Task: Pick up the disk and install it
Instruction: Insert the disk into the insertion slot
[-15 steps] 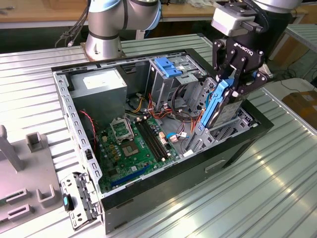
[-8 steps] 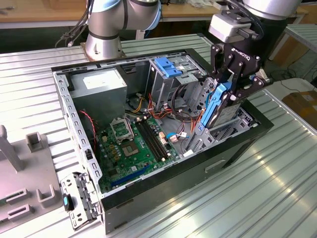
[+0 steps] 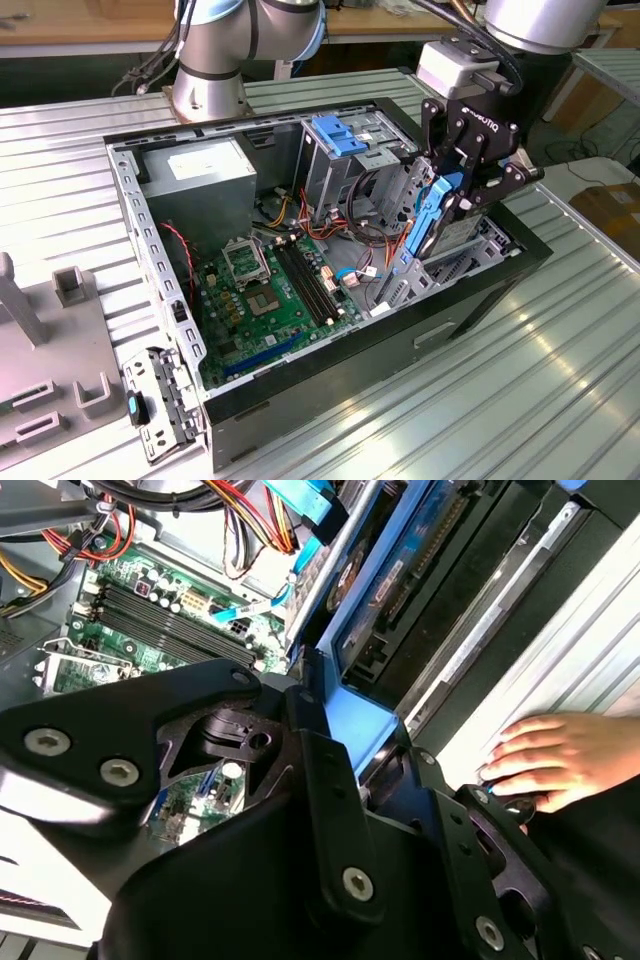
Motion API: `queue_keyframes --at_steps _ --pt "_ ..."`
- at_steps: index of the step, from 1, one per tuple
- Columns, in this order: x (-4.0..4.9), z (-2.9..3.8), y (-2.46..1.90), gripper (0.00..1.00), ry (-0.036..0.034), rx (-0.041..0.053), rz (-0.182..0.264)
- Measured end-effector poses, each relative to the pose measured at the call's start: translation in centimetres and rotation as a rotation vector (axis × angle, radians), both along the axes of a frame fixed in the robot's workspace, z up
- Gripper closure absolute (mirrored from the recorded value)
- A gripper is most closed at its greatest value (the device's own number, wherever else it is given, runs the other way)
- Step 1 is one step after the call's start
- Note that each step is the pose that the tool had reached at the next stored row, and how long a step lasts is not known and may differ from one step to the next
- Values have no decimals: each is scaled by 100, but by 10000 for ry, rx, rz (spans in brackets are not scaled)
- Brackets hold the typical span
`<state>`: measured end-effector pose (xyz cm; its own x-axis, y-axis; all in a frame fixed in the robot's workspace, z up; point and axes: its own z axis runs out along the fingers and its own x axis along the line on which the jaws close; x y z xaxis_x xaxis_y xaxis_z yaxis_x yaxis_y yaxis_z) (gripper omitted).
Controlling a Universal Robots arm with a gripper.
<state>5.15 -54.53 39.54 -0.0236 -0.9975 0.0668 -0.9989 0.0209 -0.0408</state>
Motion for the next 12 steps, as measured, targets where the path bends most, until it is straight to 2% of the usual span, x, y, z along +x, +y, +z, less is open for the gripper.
queue_keyframes --at_steps 6,7,12 --pt "1 -6 0 63 -3 6 1" --pt "1 -5 0 55 0 2 1" --pt "0 -5 0 55 -1 1 0"
